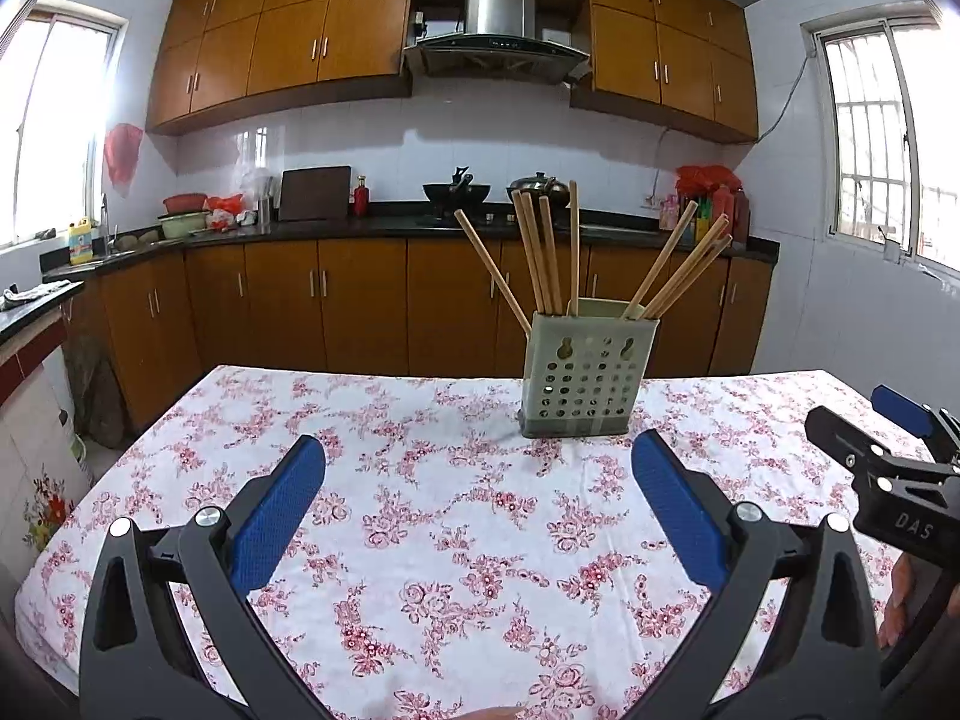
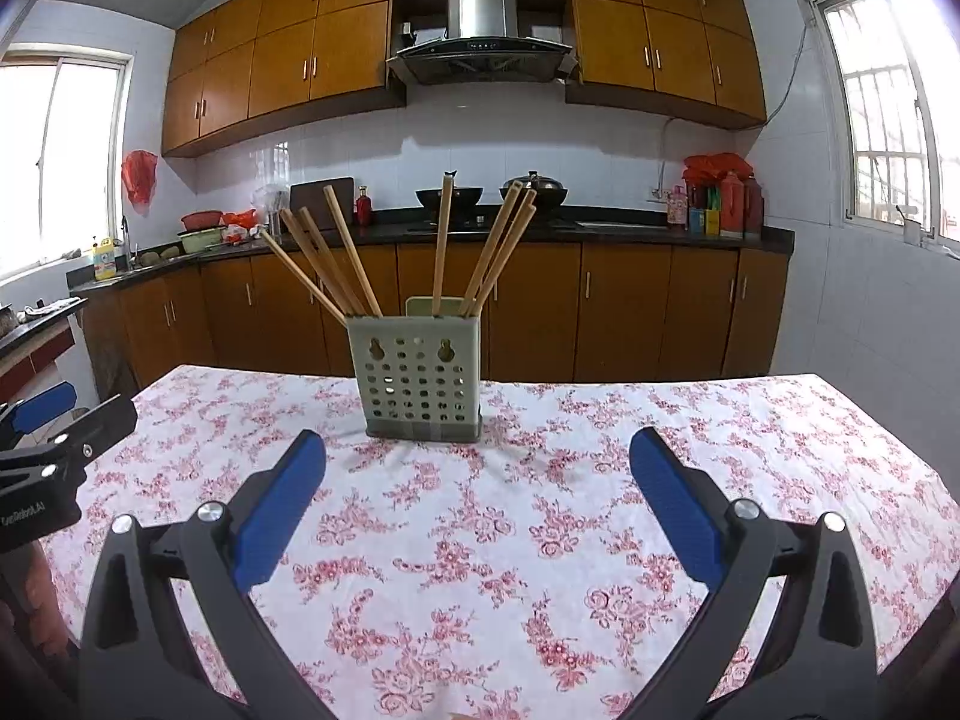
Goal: Organize utensils
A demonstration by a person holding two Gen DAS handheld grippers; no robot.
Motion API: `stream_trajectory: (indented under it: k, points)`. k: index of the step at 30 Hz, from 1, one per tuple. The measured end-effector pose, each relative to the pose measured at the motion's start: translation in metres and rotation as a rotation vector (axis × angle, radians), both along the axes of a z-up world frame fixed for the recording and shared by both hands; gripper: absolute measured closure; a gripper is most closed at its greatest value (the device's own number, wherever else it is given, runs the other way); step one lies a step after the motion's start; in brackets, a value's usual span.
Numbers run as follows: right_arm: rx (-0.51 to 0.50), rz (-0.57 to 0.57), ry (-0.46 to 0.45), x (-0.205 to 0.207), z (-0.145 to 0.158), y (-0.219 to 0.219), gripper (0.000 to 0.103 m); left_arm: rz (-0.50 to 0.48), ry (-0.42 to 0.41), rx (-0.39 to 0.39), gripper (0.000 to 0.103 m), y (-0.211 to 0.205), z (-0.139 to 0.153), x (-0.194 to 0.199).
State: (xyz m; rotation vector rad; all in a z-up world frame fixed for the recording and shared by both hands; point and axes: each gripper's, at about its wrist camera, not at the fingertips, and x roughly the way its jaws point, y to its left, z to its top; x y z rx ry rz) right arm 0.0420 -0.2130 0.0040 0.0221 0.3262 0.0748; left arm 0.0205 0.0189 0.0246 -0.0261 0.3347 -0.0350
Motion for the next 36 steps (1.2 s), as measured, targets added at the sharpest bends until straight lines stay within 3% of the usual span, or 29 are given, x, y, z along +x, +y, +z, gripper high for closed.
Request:
stream_trajectory:
  k: [36]
  points:
    - [0.015,-0.008,0.020,0.0000,-0.0071,-0.0040,0.004,0.004,0.026,-0.014,0.002,-0.0066,-0.0053,-0.0012]
